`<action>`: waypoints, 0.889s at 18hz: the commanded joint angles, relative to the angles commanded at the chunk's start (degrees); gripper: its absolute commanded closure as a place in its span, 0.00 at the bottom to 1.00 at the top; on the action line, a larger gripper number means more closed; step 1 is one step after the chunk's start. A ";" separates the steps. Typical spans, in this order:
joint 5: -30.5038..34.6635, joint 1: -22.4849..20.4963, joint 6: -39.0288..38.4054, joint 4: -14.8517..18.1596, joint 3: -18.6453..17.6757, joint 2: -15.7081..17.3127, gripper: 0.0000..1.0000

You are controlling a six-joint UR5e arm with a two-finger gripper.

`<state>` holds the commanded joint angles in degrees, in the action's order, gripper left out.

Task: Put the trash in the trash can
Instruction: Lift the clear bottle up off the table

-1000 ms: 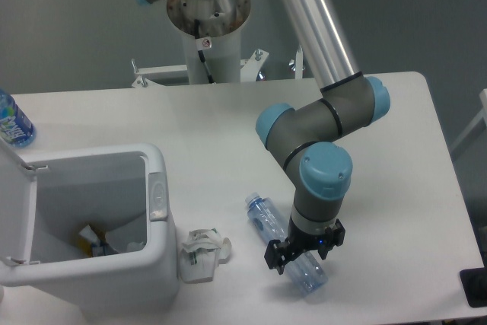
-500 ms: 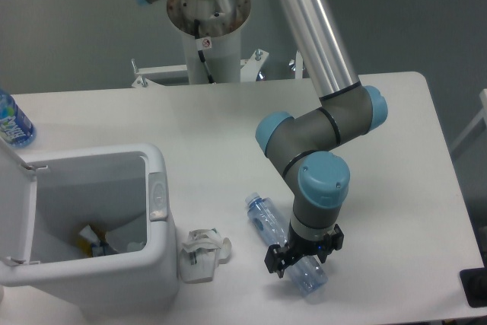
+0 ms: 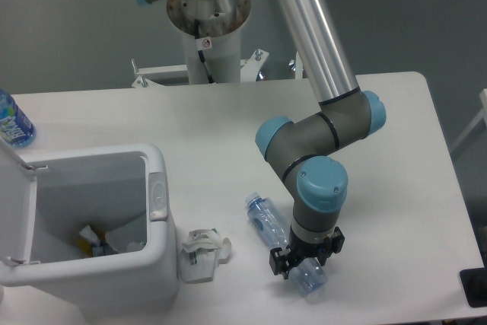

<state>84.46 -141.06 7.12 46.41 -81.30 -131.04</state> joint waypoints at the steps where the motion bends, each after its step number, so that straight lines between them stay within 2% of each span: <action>1: 0.00 0.17 0.18 0.09 -0.09 0.00 0.43; 5: -0.09 0.18 0.62 0.09 -0.18 0.53 0.45; 8: -0.26 0.18 0.79 0.00 1.05 2.98 0.45; 11: -1.75 -0.17 0.01 -0.09 6.04 7.10 0.45; 13: -7.09 -0.88 -1.92 -0.35 10.00 9.39 0.44; 16: -9.93 -1.67 -3.07 -0.53 11.77 12.64 0.44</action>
<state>74.53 -142.74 4.04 45.88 -69.53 -118.40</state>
